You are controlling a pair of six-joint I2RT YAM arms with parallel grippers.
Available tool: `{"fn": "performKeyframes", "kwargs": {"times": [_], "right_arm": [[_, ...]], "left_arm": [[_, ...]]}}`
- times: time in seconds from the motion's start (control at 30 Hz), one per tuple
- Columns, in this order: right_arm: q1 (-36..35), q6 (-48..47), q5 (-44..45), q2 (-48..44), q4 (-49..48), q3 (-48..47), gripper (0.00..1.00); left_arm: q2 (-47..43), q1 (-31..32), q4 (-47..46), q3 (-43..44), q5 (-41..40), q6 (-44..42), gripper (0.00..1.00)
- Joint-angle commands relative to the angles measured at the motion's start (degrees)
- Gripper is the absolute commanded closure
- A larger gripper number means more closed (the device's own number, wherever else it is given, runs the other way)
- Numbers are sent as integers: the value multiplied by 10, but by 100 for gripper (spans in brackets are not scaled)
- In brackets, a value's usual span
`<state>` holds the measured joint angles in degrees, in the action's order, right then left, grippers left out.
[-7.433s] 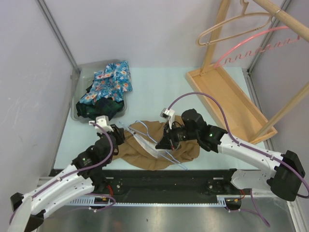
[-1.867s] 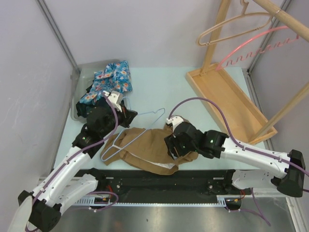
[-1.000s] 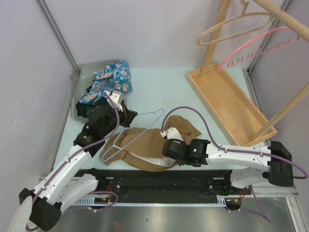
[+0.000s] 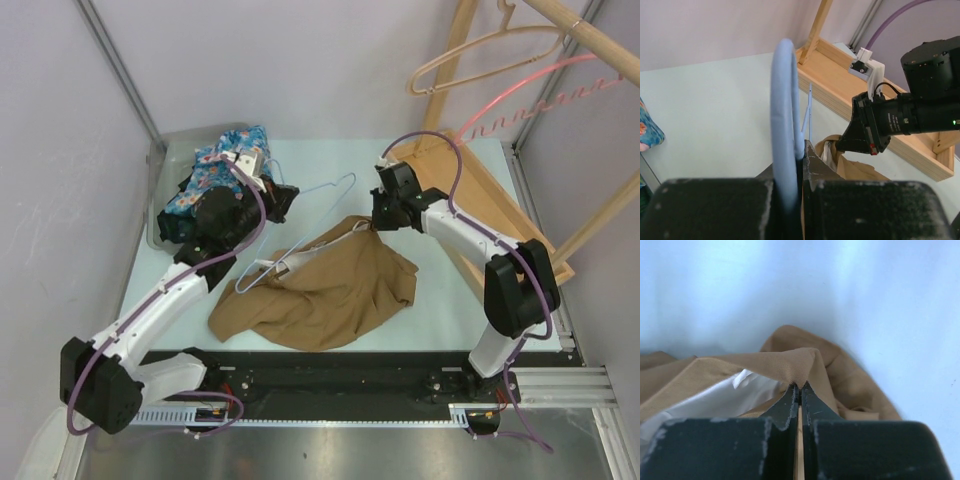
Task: Place the skirt on the hanger
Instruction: Place skirt on hanger
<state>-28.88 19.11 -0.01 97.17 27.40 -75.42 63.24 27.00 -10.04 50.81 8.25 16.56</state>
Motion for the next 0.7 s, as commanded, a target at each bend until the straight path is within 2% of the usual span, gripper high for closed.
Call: {"fn": "performKeyframes", "kwargs": {"times": [0.0, 0.07, 0.13, 0.2, 0.33, 0.53, 0.57, 0.67], "right_arm": [[9, -36, -36, 14, 17, -27, 100], [3, -46, -31, 13, 51, -23, 100], [-9, -50, -17, 12, 65, -14, 100], [-8, -44, -44, 10, 70, 1, 100], [-8, -15, -61, -5, 86, 5, 100], [-27, -10, -1, -14, 115, 25, 100], [-30, -5, 18, -19, 123, 27, 99], [-42, 8, 69, -33, 134, 33, 87]], "left_arm": [[23, 9, -45, 30, -17, 3, 100], [26, 15, -52, 13, -17, -4, 100], [22, 16, -67, -5, 8, -6, 100], [11, 15, -71, -26, 54, -11, 100], [-17, 17, -32, -40, 83, -24, 100], [-59, 23, -25, -77, 68, -17, 100], [-64, 26, -24, -83, 57, -16, 100], [-70, 31, -23, -87, 35, -22, 100]]}}
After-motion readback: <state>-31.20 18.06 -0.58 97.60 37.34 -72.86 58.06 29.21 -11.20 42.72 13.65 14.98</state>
